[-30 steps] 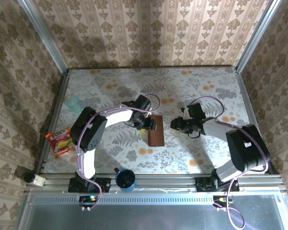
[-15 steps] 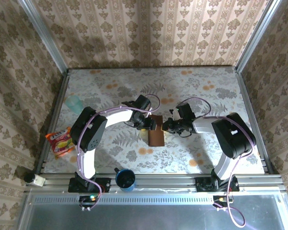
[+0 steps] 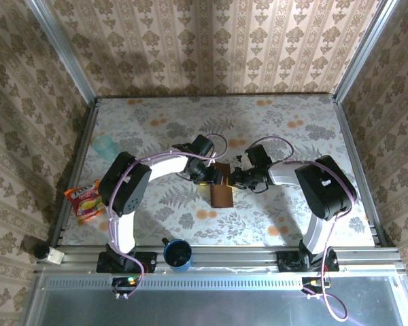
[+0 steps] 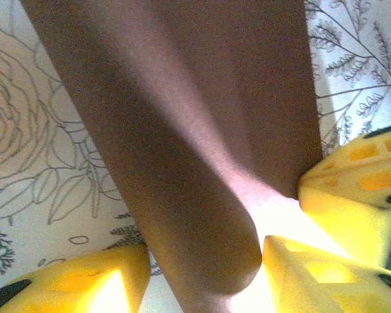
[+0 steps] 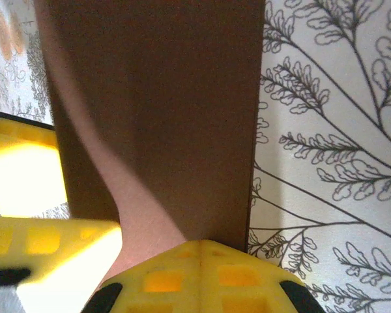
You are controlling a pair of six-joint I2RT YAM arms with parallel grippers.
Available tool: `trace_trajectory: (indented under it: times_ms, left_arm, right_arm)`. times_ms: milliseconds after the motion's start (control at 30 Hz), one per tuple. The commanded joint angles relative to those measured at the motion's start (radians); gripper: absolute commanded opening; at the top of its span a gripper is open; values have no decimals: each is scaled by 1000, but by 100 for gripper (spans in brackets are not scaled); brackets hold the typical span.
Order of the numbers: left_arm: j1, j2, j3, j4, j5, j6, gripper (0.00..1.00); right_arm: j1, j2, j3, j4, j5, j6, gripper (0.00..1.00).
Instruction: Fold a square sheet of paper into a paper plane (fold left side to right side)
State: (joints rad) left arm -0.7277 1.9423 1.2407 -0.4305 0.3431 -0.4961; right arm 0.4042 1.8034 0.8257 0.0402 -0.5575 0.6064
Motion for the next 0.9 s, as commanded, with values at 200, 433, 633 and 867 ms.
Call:
trace_trajectory:
  times_ms: [200, 433, 633, 867]
  left_arm:
    - [3, -137, -57, 10, -87, 56, 67]
    - [25, -212, -124, 105, 59, 40, 53]
    - [45, -179, -209, 318, 249, -42, 24]
    - [53, -121, -239, 360, 264, -44, 10]
  right_arm:
    - [6, 75, -8, -157, 116, -51, 0]
    - [6, 76, -1, -185, 145, -66, 0]
    - [5, 86, 5, -192, 153, -71, 0]
    - [5, 89, 7, -205, 166, -77, 0]
